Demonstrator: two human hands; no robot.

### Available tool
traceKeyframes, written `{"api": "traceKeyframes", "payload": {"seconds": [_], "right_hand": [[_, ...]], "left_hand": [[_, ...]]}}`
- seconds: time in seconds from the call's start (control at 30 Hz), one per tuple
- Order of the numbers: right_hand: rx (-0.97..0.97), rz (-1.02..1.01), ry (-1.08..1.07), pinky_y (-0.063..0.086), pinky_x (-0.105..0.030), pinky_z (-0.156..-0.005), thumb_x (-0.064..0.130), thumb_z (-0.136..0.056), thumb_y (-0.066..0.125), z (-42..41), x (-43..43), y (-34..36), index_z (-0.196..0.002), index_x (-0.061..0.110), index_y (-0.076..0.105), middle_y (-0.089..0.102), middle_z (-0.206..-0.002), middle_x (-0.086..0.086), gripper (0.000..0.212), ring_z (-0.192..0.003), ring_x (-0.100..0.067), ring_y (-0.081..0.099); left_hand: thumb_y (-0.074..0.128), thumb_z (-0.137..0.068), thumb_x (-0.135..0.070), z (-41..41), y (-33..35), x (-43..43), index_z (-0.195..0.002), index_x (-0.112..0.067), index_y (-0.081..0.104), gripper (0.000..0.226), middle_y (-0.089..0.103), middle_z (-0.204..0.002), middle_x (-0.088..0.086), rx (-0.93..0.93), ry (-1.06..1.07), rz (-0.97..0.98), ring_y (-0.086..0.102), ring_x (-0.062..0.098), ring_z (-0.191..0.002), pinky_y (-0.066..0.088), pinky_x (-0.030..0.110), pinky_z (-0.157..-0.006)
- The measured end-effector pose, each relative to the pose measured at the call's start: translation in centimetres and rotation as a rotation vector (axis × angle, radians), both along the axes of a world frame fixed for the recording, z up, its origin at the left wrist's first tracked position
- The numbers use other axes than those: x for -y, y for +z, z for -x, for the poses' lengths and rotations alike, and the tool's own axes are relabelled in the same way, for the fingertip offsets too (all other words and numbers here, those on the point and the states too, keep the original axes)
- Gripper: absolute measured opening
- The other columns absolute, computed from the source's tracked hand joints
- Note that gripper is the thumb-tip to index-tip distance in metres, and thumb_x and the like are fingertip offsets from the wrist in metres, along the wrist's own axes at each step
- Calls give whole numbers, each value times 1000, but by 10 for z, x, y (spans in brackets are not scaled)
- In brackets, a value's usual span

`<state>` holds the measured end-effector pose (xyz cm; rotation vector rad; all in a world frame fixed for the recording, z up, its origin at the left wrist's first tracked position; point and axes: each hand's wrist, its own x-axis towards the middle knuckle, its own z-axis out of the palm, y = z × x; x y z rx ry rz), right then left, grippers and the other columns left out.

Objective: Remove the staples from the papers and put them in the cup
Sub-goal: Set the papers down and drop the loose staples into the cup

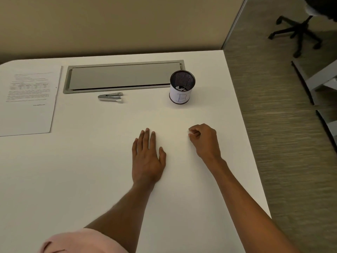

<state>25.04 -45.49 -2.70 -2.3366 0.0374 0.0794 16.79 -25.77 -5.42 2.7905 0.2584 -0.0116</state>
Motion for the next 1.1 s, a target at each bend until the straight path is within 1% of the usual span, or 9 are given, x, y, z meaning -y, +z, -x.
{"api": "traceKeyframes", "payload": {"seconds": [0.2,0.3,0.47,0.57,0.63,0.7,0.8,0.93,1.1], "right_hand": [[14,135,73,58,-44,-85,3,-93,67,-6,-8,-1,-106,11,75,70,-102,-9,17,-94,-27,68],[27,200,112,57,-43,-86,2,-96,61,-11,-8,0,-108,11,77,72,-104,-9,22,-98,-28,69],[-16,269,190,58,-47,-80,-2,-87,63,-20,-5,0,-94,9,75,70,-94,-10,18,-88,-31,69],[-81,268,227,58,-49,-81,0,-82,62,-24,-6,1,-94,8,73,71,-92,-10,18,-88,-33,70],[-78,245,234,57,-47,-81,4,-83,61,-24,-5,1,-96,9,73,71,-91,-8,18,-87,-31,70],[-57,216,231,57,-43,-80,6,-86,61,-24,-4,1,-97,12,73,70,-90,-2,18,-85,-23,68],[-50,168,228,57,-40,-80,2,-87,63,-25,-1,0,-92,14,74,70,-88,2,17,-83,-14,66],[-4,157,268,58,-46,-76,-11,-77,67,-30,2,-3,-81,11,73,70,-84,-4,23,-80,-22,69],[4,283,367,56,-42,-72,-6,-81,66,-35,1,3,-81,12,67,64,-83,-1,18,-80,-22,63]], "left_hand": [[44,-107,-37,-1,2,0,-165,-11,32,65,24,-177,8,0,4,6,17,25,-166,14,46,-135],[43,-107,-37,0,2,1,-166,-12,32,65,23,-177,8,0,4,7,16,25,-166,12,44,-135],[43,-107,-37,0,1,1,-165,-12,32,65,24,-177,8,1,5,4,16,25,-166,13,45,-135],[43,-107,-37,1,2,1,-166,-12,32,65,24,-177,8,5,11,9,17,25,-166,14,45,-135],[43,-107,-38,1,2,1,-165,-12,32,65,24,-177,8,8,10,8,17,25,-166,15,45,-135],[43,-107,-38,1,1,1,-165,-12,32,65,24,-177,8,8,9,8,17,25,-166,15,46,-135],[42,-107,-38,1,0,0,-165,-12,32,65,24,-177,8,6,9,11,17,25,-166,15,45,-135],[41,-107,-39,-1,-1,1,-166,-13,30,65,22,-178,7,-5,6,17,15,24,-166,15,46,-135],[40,-108,-39,0,-2,0,-167,-13,29,65,20,-178,6,-14,2,15,13,23,-167,14,45,-135]]}}
